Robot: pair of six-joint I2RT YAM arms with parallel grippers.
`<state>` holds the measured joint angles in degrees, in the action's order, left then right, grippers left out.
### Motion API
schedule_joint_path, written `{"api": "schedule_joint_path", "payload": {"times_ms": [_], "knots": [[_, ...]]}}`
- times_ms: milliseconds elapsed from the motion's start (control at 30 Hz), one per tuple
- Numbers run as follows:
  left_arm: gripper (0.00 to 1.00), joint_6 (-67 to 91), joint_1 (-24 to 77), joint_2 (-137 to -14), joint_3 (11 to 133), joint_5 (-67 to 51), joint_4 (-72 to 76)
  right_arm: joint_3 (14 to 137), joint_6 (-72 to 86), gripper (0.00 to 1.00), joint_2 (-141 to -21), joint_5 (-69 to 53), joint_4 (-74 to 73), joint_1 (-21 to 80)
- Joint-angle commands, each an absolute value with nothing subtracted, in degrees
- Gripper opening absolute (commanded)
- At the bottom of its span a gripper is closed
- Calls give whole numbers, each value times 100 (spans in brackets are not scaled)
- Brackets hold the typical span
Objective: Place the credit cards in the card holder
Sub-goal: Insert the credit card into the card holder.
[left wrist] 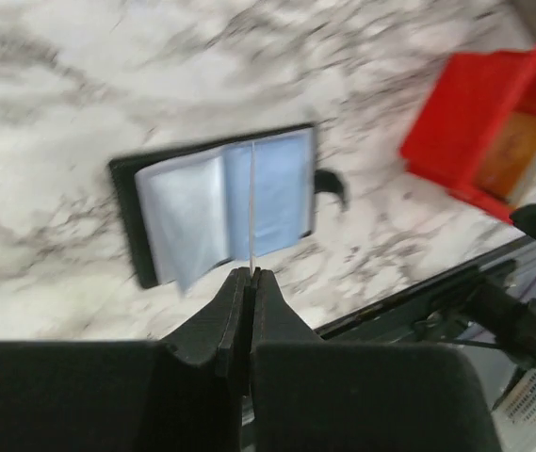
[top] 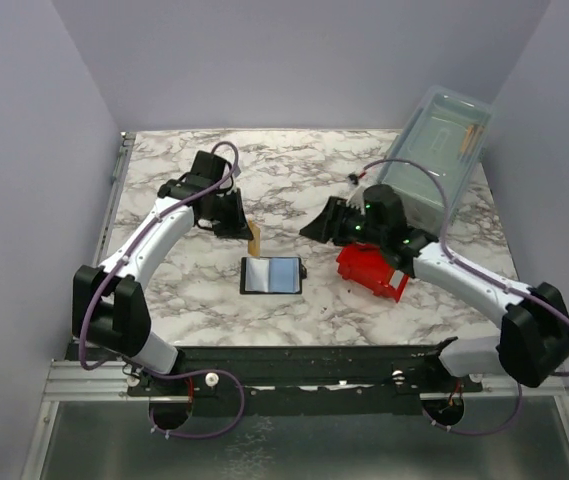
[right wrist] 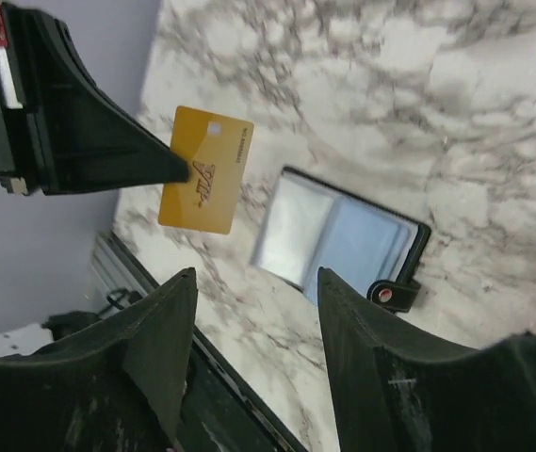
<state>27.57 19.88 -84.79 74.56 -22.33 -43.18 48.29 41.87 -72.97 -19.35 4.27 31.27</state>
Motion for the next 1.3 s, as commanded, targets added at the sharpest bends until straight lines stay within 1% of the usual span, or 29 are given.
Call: {"api": "schedule_joint_path", "payload": {"times_ms": [0,67,167,267,367,467,567,633,800,967,1033,1267], "knots": [[0,2247,1752,-8739,7124,-1942,-5101,5433,3841,60,-8250,-811,-761,4030],[0,2231,1745,-8928,7062,-2049,-4993,5818,3835,70,-8770,-143,-1276,4320],[0,2133,1740,-9136,6911,-2352,-4770,6240,3860,76,-9386,800,-1948,4646],[0,2033,1746,-9245,6743,-2548,-4581,6290,3955,76,-9691,1296,-2166,4779],[0,1934,1740,-9450,6595,-2917,-4470,6173,3918,76,-9829,1483,-2093,4781],[0,1866,1740,-9594,6475,-3191,-4356,6156,3783,73,-10026,1564,-2023,4781],[0,1894,1740,-9723,6365,-3345,-4281,6164,3683,65,-10196,1718,-1971,4781],[0,1953,1740,-9763,6263,-3470,-4205,6155,3616,56,-10230,1758,-1943,4781],[0,2105,1740,-9702,6103,-3690,-3992,6103,3470,29,-10235,1848,-1836,4773],[0,2154,1742,-9726,5967,-3770,-3829,6187,3378,15,-10355,2050,-1915,4743],[0,2229,1742,-9653,5890,-3808,-3703,6201,3368,12,-10386,2037,-1912,4713],[0,2436,1742,-9209,5782,-3768,-3352,6201,3356,10,-10511,2057,-1947,4594]]}}
